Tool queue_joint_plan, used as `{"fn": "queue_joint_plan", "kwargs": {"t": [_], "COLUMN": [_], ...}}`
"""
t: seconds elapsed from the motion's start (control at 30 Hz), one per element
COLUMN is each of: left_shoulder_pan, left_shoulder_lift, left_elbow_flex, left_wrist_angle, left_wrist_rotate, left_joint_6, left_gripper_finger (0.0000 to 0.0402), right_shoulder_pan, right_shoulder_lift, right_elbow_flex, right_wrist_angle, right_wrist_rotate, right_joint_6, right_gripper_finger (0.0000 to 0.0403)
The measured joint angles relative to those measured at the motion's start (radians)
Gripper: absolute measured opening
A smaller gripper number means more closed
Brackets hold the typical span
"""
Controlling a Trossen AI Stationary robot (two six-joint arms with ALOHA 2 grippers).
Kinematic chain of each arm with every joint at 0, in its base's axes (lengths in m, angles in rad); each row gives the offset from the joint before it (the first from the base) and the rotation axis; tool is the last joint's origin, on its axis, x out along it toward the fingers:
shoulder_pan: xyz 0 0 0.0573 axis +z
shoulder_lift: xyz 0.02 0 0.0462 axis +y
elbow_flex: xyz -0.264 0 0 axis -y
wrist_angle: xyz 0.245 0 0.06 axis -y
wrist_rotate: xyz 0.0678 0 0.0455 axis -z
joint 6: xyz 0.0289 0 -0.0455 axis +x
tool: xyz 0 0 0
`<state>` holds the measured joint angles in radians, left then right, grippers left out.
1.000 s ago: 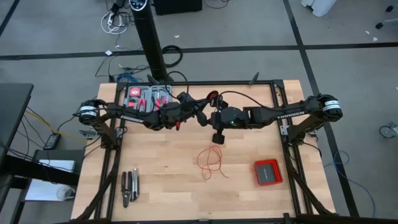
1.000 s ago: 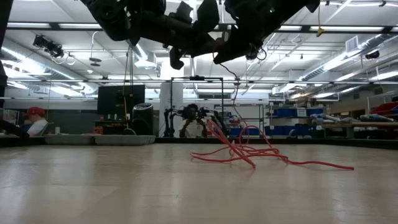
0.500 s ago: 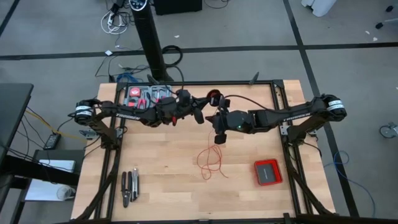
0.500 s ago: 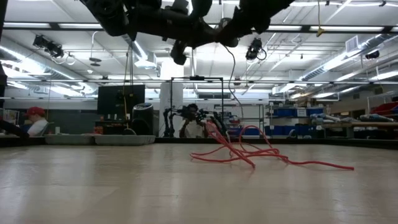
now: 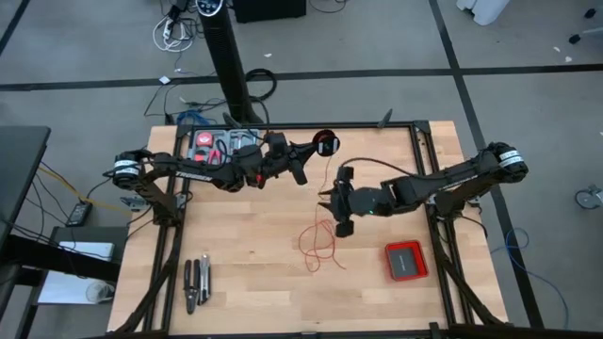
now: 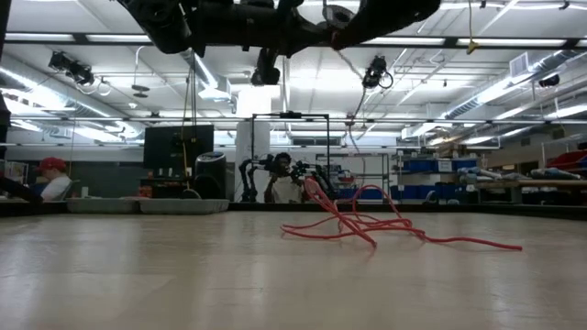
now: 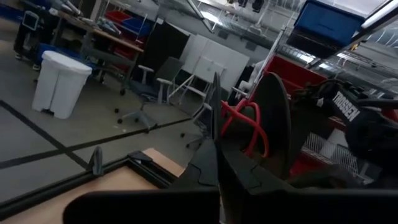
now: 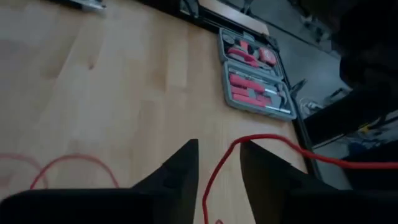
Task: Coil cords
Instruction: Coil the red wire onto the spool
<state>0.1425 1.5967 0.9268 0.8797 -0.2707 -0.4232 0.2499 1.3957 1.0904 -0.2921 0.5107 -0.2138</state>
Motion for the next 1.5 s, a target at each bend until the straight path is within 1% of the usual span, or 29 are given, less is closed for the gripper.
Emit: {"fn": "queue_joint_plan", "kwargs": {"t": [0.13, 0.23, 0.33, 0.4, 0.67, 0.8, 0.93, 1.03, 1.13, 1.5], "left_shoulder_pan": [0.0, 0.0, 0.0, 0.0, 0.0, 0.0, 0.0, 0.0, 0.0, -0.001], "left_shoulder_lift": [0.0, 0.0, 0.0, 0.0, 0.0, 0.0, 0.0, 0.0, 0.0, 0.0], "left_elbow_flex": [0.0, 0.0, 0.0, 0.0, 0.0, 0.0, 0.0, 0.0, 0.0, 0.0], "left_wrist_angle": [-0.001, 0.0, 0.007, 0.011, 0.01, 0.013, 0.02, 0.031, 0.038, 0.044], "left_wrist_rotate": [0.013, 0.014, 0.015, 0.023, 0.046, 0.056, 0.065, 0.083, 0.092, 0.108], "left_joint_6": [0.0, -0.007, -0.015, -0.015, -0.035, -0.084, -0.13, -0.132, -0.132, -0.152], "left_gripper_finger": [0.0, 0.0, 0.0, 0.0, 0.0, 0.0, 0.0, 0.0, 0.0, 0.0], "right_shoulder_pan": [0.043, 0.053, 0.056, 0.064, 0.098, 0.097, 0.098, 0.097, 0.086, 0.037], "right_shoulder_lift": [-0.047, -0.086, -0.102, -0.102, -0.107, -0.096, -0.066, -0.043, -0.029, 0.011], "right_elbow_flex": [0.0, 0.0, 0.0, 0.0, 0.0, 0.0, 0.0, 0.0, 0.0, 0.0], "right_wrist_angle": [-0.093, -0.132, -0.135, -0.142, -0.155, -0.155, -0.155, -0.152, -0.147, -0.145], "right_wrist_rotate": [0.077, 0.084, 0.061, 0.074, 0.33, 0.407, 0.457, 0.505, 0.527, 0.539], "right_joint_6": [-0.007, 0.007, 0.03, 0.009, -0.365, -0.623, -0.902, -1.054, -1.134, -1.418], "right_gripper_finger": [0.0122, 0.012, 0.0117, 0.0116, 0.0116, 0.0115, 0.0114, 0.0114, 0.0114, 0.0113]}}
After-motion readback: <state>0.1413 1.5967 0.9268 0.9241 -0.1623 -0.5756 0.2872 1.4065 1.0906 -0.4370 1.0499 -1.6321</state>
